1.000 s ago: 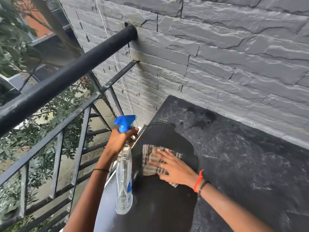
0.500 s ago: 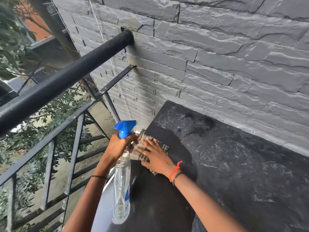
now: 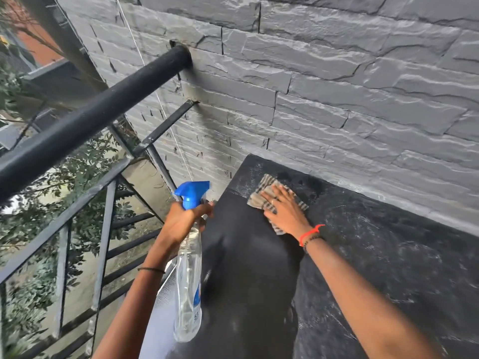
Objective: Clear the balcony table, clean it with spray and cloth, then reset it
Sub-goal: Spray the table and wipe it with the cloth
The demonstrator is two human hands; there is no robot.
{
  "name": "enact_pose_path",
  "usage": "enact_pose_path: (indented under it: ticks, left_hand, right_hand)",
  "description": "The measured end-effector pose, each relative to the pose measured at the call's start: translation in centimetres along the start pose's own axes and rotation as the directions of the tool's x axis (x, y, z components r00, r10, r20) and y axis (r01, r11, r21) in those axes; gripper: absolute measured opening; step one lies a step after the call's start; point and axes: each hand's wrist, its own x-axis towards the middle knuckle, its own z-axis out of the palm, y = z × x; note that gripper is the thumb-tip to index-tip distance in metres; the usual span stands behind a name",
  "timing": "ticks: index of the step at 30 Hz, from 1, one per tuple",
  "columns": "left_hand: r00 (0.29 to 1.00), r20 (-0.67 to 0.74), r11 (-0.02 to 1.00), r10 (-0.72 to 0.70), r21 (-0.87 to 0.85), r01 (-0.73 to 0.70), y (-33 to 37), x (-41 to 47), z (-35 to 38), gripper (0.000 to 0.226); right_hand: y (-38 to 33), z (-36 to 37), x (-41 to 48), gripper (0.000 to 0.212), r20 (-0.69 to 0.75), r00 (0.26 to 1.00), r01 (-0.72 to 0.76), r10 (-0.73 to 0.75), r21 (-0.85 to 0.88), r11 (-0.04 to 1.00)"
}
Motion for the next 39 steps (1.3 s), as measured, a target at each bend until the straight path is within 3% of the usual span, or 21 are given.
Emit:
enact_pose_path:
  ticks: [5, 9, 15, 19, 26, 32, 39]
  left_hand:
    - [1.000, 0.002, 1.000, -0.004, 0.028, 0.004, 0.5, 0.3, 0.6, 0.014]
    - [1.000, -0.005, 1.000, -0.002, 0.031, 0.002, 0.7, 0.7, 1.0, 0.013]
    - [1.000, 0.020, 1.000, -0.009, 0.021, 0.009, 1.1, 1.4, 1.7, 0.014]
    - [0.999, 0.016, 0.998, -0.031, 0.046, 0.030, 1.1, 2.0, 1.9, 0.018]
    - [0.999, 0.039, 0.999, -0.020, 0.036, 0.019, 1.6, 3.3, 1.4, 0.014]
    - [0.999, 0.042, 1.000, 0.004, 0.005, -0.005, 2.5, 4.4, 1.3, 0.014]
    - [0.997, 0.070, 0.999, 0.037, -0.032, -0.035, 3.1, 5.1, 1.0, 0.014]
  right_hand:
    - [-4.9, 2.2, -1.5, 0.063, 0.019, 0.986, 0.163, -0.163, 0.011, 0.987]
    - [-3.6, 3.3, -6.5, 0.067, 0.045, 0.956, 0.292, -0.291, -0.005, 0.957]
    - [2.9, 0.4, -4.8, 0.062, 0.010, 0.997, 0.071, -0.071, -0.009, 0.997]
    - [0.8, -0.3, 1.8, 0.059, 0.020, 1.000, -0.011, 0.011, 0.017, 1.000]
    - [-7.2, 1.8, 3.8, 0.059, 0.095, 0.969, 0.229, -0.229, 0.010, 0.973]
    - [-2.8, 2.2, -0.4, 0.065, 0.111, 0.929, 0.354, -0.353, 0.017, 0.935]
    - [0.7, -0.8, 4.9, 0.060, 0.031, 0.991, 0.129, -0.129, 0.013, 0.992]
